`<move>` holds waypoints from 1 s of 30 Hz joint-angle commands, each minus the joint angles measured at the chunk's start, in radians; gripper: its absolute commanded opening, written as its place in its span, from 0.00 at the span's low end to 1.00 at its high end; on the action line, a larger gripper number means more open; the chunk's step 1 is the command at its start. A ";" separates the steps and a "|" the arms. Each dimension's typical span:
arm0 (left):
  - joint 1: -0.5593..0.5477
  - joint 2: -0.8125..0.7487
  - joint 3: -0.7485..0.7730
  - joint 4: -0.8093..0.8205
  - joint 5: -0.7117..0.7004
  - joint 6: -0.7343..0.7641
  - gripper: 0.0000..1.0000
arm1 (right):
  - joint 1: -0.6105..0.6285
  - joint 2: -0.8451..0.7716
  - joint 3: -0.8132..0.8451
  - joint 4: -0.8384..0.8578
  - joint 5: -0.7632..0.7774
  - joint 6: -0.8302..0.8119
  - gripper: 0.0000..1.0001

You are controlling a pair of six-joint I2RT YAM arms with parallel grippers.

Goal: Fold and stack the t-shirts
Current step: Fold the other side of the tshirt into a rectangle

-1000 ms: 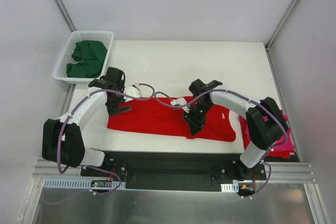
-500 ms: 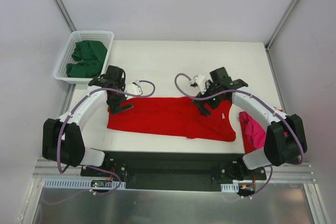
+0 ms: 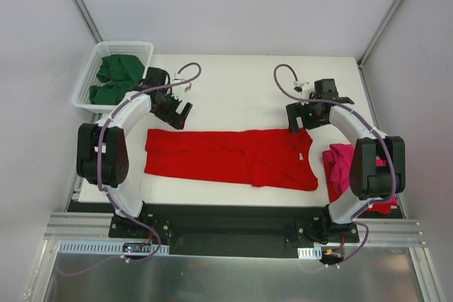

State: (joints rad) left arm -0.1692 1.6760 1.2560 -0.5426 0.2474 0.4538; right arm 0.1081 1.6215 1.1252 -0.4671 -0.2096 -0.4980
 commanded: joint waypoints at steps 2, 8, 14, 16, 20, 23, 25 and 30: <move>0.033 0.094 0.065 0.030 0.073 -0.113 0.99 | 0.005 0.018 0.050 0.035 -0.068 0.042 0.96; 0.054 0.162 0.056 0.032 0.044 -0.069 1.00 | 0.004 0.054 0.059 0.018 -0.137 0.006 0.96; 0.059 0.162 0.005 0.043 -0.007 -0.032 0.99 | 0.005 0.106 0.068 0.019 -0.137 -0.025 0.97; 0.060 0.157 -0.007 0.050 -0.019 -0.018 0.99 | 0.004 0.121 0.071 0.019 -0.129 -0.033 0.98; 0.060 0.149 -0.038 0.058 -0.030 -0.001 0.99 | 0.005 0.156 0.082 0.031 -0.100 -0.048 0.98; 0.060 0.139 -0.056 0.058 -0.027 0.014 0.99 | 0.005 0.173 0.088 0.019 -0.091 -0.057 0.99; 0.060 0.126 -0.067 0.056 -0.025 0.026 0.99 | 0.004 0.169 0.087 0.007 -0.080 -0.068 0.99; 0.060 0.091 -0.101 0.056 -0.040 0.065 0.99 | 0.004 0.126 0.079 -0.005 -0.033 -0.102 0.97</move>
State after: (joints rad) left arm -0.1223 1.8320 1.1885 -0.4667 0.2253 0.4664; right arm 0.1104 1.7992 1.1744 -0.4541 -0.2890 -0.5579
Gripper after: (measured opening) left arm 0.993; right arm 0.981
